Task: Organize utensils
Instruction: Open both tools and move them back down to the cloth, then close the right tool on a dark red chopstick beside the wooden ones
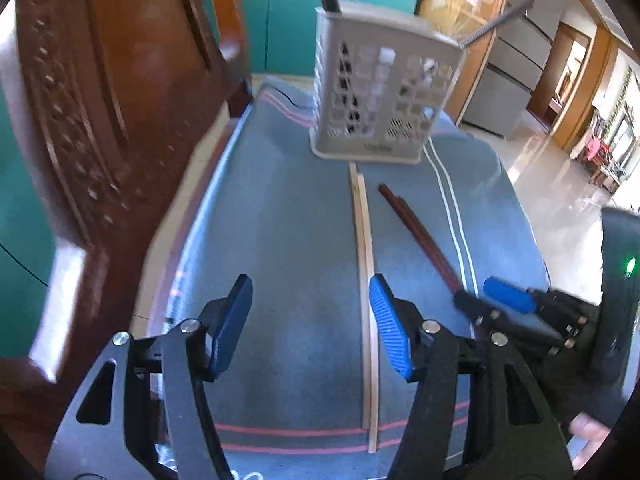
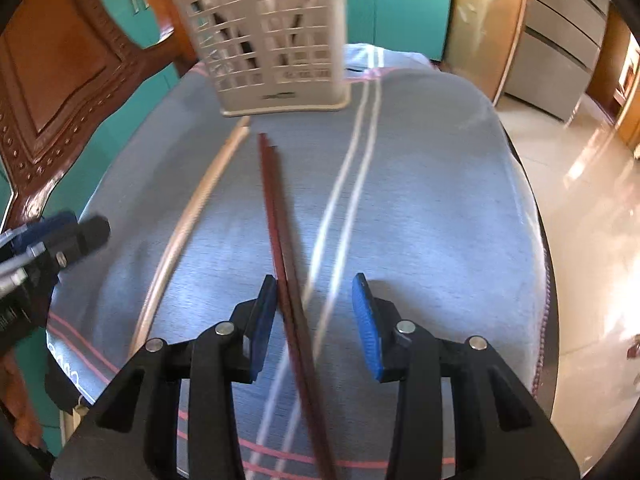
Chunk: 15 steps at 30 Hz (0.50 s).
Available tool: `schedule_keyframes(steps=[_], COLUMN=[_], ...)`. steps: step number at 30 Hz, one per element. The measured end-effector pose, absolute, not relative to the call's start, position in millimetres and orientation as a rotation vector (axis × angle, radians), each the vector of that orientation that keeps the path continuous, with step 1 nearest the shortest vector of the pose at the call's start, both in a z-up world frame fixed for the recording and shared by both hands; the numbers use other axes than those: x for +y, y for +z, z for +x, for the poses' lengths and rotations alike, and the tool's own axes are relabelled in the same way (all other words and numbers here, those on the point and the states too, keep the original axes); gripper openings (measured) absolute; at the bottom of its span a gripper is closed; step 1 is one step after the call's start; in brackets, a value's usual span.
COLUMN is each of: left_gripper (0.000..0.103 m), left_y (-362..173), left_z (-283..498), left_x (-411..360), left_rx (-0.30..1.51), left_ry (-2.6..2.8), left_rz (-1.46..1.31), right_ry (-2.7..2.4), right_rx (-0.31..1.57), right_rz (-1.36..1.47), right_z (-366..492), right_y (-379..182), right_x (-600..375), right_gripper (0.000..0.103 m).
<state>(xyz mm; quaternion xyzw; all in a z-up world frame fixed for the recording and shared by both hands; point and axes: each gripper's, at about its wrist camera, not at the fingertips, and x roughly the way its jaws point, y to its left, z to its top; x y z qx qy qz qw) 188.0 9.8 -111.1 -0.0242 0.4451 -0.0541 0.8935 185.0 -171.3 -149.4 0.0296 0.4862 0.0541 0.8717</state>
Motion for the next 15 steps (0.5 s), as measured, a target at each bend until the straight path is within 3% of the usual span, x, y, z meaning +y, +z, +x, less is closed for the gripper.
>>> schedule_keyframes(steps=[15], left_gripper=[0.069], left_y=[-132], left_z=[191], left_x=[-8], left_rx=[0.995], left_ry=[-0.161], left_rz=[-0.021], right_ry=[0.072], right_rx=[1.022], right_rz=[0.151], right_z=[187], right_y=[-147], right_x=[-197], right_gripper=[0.039])
